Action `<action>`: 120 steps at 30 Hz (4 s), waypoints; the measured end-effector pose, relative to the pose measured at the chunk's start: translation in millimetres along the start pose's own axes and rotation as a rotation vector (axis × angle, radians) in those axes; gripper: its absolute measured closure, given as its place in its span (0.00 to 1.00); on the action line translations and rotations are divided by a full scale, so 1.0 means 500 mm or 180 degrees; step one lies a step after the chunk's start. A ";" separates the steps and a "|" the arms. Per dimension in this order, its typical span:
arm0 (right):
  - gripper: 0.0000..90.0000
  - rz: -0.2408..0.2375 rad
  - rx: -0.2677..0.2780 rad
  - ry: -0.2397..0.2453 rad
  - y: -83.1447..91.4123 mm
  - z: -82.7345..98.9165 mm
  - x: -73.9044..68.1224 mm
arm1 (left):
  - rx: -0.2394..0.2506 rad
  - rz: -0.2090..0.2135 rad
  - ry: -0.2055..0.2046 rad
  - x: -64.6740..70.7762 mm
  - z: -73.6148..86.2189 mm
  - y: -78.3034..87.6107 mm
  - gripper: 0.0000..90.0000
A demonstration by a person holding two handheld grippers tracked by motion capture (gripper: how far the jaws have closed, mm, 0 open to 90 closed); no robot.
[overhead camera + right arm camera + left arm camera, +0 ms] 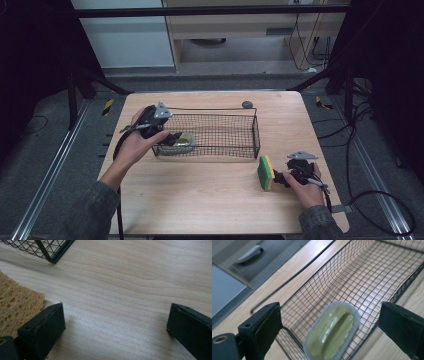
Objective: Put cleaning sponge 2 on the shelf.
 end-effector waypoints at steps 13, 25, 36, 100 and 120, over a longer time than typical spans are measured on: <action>0.17 0.0070 -0.0453 0.0284 0.110 0.048 -0.046 | -0.0152 -0.0139 0.0611 0.087 0.233 -0.028 0.05; 0.25 -0.0063 -0.0805 0.0369 0.188 0.019 -0.130 | -0.0411 0.0033 0.0826 0.111 0.277 -0.069 0.05; 0.25 -0.0006 -0.0814 0.0425 0.224 -0.082 -0.149 | -0.0420 0.0193 0.0961 0.109 0.288 -0.088 0.03; 0.71 -0.0084 -0.0701 0.0556 0.174 -0.280 -0.056 | -0.0226 0.0254 0.0934 0.105 0.293 -0.095 0.00; 0.71 -0.0078 -0.0374 0.0658 0.182 -0.405 -0.062 | -0.0229 0.0269 0.0917 0.104 0.294 -0.095 0.00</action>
Point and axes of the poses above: each handheld gripper's, and its own axes: y roughly backward along the jaws, z roughly out of its underside, x roughly to its right, the point moved 6 cm from there along -y, roughly forward along the jaws, and after that the axes turned 5 degrees about -x, right-handed, at the moved point
